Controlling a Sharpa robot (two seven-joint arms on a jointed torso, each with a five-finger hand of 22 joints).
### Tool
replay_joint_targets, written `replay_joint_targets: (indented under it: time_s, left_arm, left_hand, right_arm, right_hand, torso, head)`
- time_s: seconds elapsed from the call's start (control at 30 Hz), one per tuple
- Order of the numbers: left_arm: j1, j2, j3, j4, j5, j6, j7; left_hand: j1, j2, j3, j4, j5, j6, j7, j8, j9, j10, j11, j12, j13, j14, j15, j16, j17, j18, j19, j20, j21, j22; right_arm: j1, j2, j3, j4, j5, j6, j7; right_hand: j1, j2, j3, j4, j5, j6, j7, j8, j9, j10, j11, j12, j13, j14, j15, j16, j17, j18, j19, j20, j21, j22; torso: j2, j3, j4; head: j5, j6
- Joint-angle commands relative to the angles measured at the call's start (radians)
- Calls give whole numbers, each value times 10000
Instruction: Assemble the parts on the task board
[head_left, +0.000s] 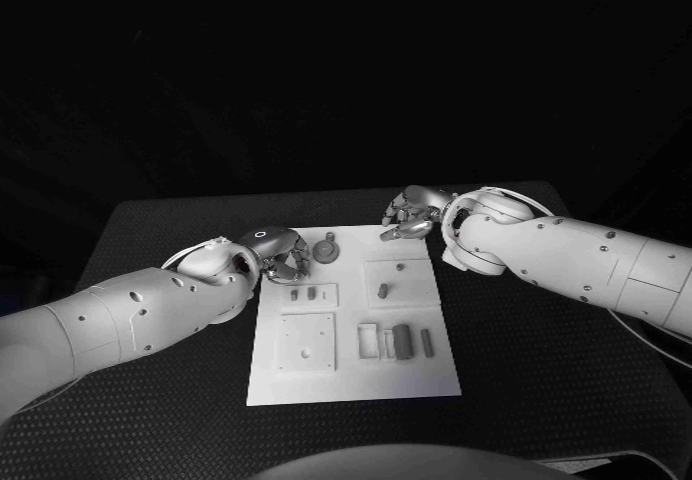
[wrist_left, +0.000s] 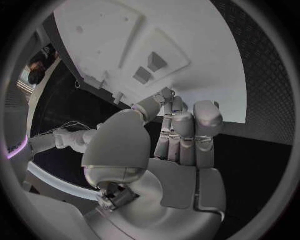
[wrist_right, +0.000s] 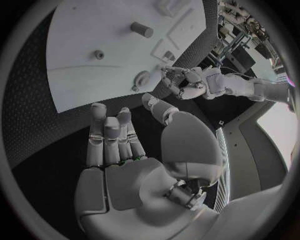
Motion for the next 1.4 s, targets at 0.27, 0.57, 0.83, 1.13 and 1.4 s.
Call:
replay_joint_targets:
  time_s: [0.27,0.57,0.83,1.13,1.4]
  left_arm:
    - [3,39,0,-2,-145,268,-71]
    - [3,176,-17,-43,-146,300,-64]
    - [2,214,-43,-75,-185,402,-104]
    - [3,190,-65,-84,-381,731,-335]
    - [3,151,-75,-87,-456,858,-406]
  left_hand:
    - [-60,-13,-33,51,61,19,27,11,13,337,250,42,17,-26,-79,57,-25,1749,231,-69,-20,-6]
    - [-77,-17,-44,58,61,12,31,3,9,333,251,35,16,-30,-78,60,-40,1743,227,-70,-26,-9]
    - [-82,-8,-46,63,61,13,32,0,8,342,249,36,18,-32,-80,63,-49,1740,226,-72,-29,-12]
    - [-84,-9,-51,60,60,9,33,-6,5,341,248,32,18,-34,-81,67,-61,1736,225,-75,-32,-13]
    - [-86,-5,-53,59,61,9,33,-9,4,345,247,32,19,-36,-81,69,-72,1731,222,-74,-35,-15]
  right_arm:
    - [-4,3,3,4,-22,69,57]
    - [-4,11,3,7,-22,71,56]
    - [-4,15,3,1,-22,68,56]
    - [-4,0,3,6,-22,69,55]
    - [-4,-6,3,4,-22,67,57]
  right_hand:
    - [2,69,-20,3,-30,1,41,40,-19,-10,-37,49,-11,10,11,22,-10,119,27,-66,-31,162]
    - [2,71,-19,2,-30,-1,41,41,-20,-10,-37,49,-12,10,11,22,-10,119,27,-66,-32,162]
    - [2,72,-18,1,-30,-1,41,42,-22,-10,-37,50,-13,10,11,22,-11,119,27,-66,-32,161]
    - [3,73,-18,0,-30,-2,41,43,-24,-10,-37,50,-14,11,11,22,-11,119,28,-66,-32,161]
    - [2,73,-18,-1,-30,-3,41,44,-26,-10,-37,51,-15,11,11,21,-12,119,28,-66,-32,161]
  torso:
    - [0,-5,5]
    - [2,1,-4]
    - [2,11,-13]
    - [2,7,-5]
    - [0,-2,1]
  head:
    - [-12,-26]
    - [-21,-17]
    - [-38,-30]
    - [-59,-42]
    - [-66,-55]
